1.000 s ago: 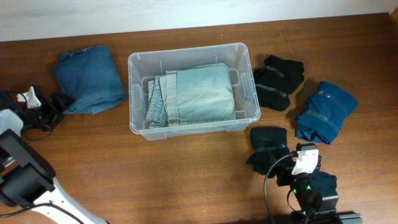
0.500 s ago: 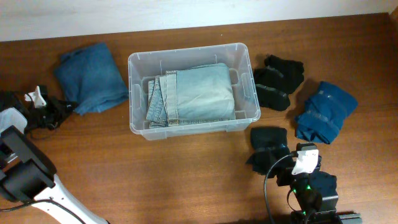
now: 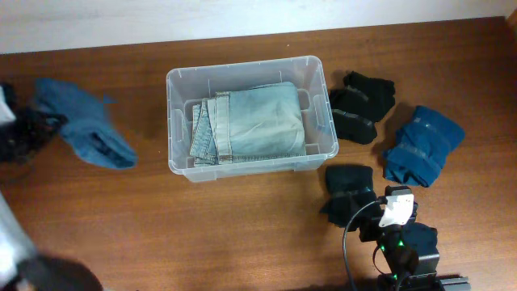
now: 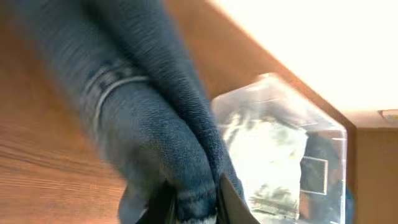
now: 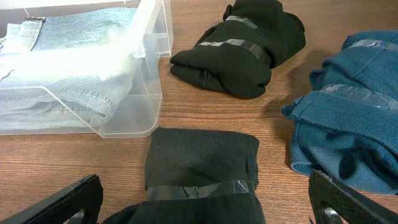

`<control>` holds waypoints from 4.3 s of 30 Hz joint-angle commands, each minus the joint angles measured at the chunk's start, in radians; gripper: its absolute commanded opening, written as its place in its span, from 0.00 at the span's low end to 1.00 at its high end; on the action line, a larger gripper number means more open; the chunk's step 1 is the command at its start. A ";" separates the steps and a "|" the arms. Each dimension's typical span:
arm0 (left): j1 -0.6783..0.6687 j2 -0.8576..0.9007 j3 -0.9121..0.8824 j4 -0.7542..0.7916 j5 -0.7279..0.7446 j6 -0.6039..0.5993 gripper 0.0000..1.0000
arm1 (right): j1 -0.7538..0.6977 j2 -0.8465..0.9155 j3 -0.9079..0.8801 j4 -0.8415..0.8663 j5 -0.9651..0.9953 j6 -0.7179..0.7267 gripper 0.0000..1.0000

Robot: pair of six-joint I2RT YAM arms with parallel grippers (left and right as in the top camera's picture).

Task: Pack container
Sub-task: 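Grasp the folded dark-blue jeans with the left gripper and lift, then lower the dark-blue jeans into the box beside the light jeans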

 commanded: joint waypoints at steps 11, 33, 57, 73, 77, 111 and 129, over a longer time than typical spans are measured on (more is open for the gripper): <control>-0.435 -0.413 0.042 -0.004 0.019 -0.029 0.00 | -0.007 -0.006 -0.007 0.003 -0.002 -0.007 0.98; -0.880 -0.073 0.038 0.433 -0.270 -0.298 0.00 | -0.007 -0.006 -0.007 0.003 -0.002 -0.007 0.98; -0.839 -0.138 0.039 -0.327 -0.536 -0.056 0.31 | -0.007 -0.006 -0.007 0.002 -0.002 -0.007 0.98; -0.871 -0.138 0.035 -0.177 -0.431 -0.421 0.82 | -0.007 -0.006 -0.007 0.003 -0.002 -0.007 0.98; -0.856 -0.139 0.035 -0.111 -0.277 -0.412 0.99 | -0.007 -0.006 -0.007 0.002 -0.002 -0.007 0.98; -0.904 -0.241 -0.369 0.028 -0.766 -1.043 0.99 | -0.007 -0.006 -0.007 0.003 -0.002 -0.007 0.98; -0.904 -0.236 -0.438 0.221 -0.796 -0.846 0.17 | -0.007 -0.006 -0.007 0.002 -0.002 -0.007 0.98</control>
